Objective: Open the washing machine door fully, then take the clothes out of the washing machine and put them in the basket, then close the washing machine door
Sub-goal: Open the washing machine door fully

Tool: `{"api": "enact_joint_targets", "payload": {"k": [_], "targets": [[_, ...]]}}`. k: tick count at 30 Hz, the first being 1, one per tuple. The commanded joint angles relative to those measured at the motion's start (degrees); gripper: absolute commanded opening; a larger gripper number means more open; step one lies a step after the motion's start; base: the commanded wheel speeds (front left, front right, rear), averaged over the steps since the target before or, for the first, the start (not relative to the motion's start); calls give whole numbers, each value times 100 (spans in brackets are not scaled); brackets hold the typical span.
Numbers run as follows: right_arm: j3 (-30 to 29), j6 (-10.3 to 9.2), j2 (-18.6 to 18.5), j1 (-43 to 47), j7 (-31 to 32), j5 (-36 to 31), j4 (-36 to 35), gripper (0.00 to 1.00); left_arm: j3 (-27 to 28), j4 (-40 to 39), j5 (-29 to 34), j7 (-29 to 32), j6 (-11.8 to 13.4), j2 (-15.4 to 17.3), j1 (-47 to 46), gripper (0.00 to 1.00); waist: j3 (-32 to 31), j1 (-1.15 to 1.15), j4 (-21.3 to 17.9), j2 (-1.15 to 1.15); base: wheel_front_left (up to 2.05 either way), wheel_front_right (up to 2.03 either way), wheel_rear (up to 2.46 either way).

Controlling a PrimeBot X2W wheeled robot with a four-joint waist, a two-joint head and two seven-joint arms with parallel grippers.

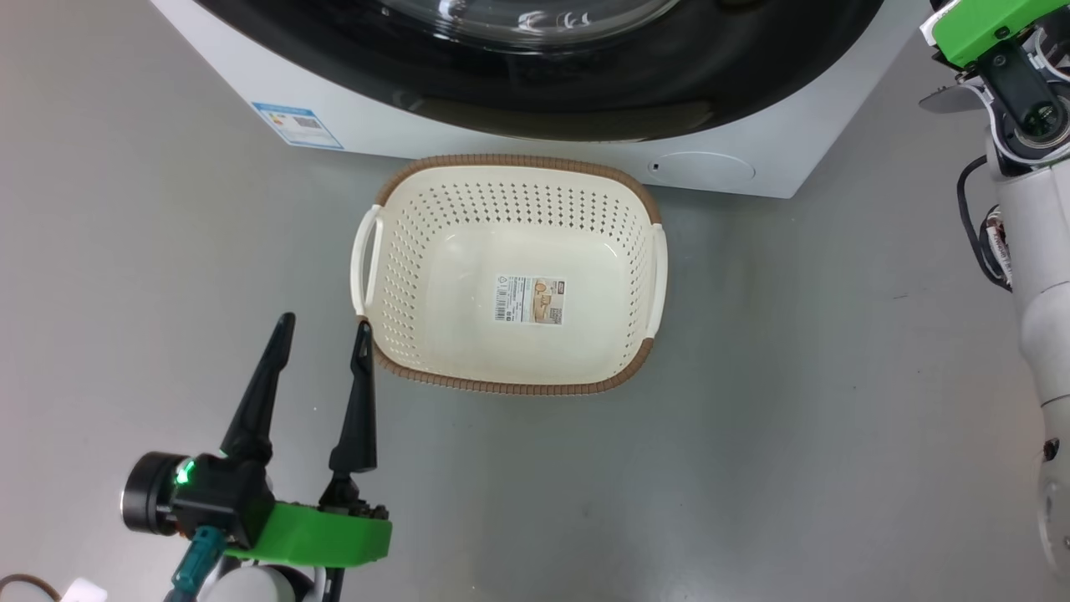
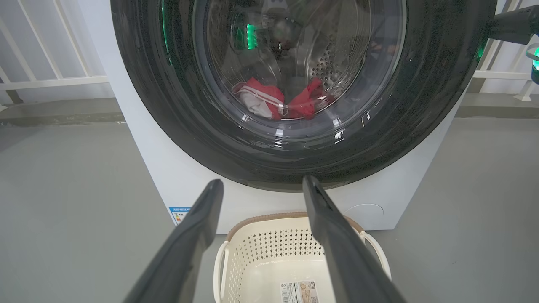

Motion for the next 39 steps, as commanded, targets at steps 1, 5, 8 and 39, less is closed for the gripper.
{"api": "enact_joint_targets", "payload": {"k": [1,5,8,39], "targets": [[89,9,61,-136,63,77,-119,0,167,-103,36,-36,-39,66,-75,100,-10,0,14,-1,0,0,0],[180,9,-29,-218,190,105,-3,0,136,-68,36,-36,-52,56,-69,100,-43,0,65,-1,0,0,0],[246,9,-69,-269,280,155,67,0,114,-40,31,-36,-76,51,-63,100,-61,0,112,-1,0,0,0],[1705,9,-653,899,1034,1518,-1372,0,232,-24,81,-36,-106,33,-9,100,-258,0,25,-1,0,0,0]]}}
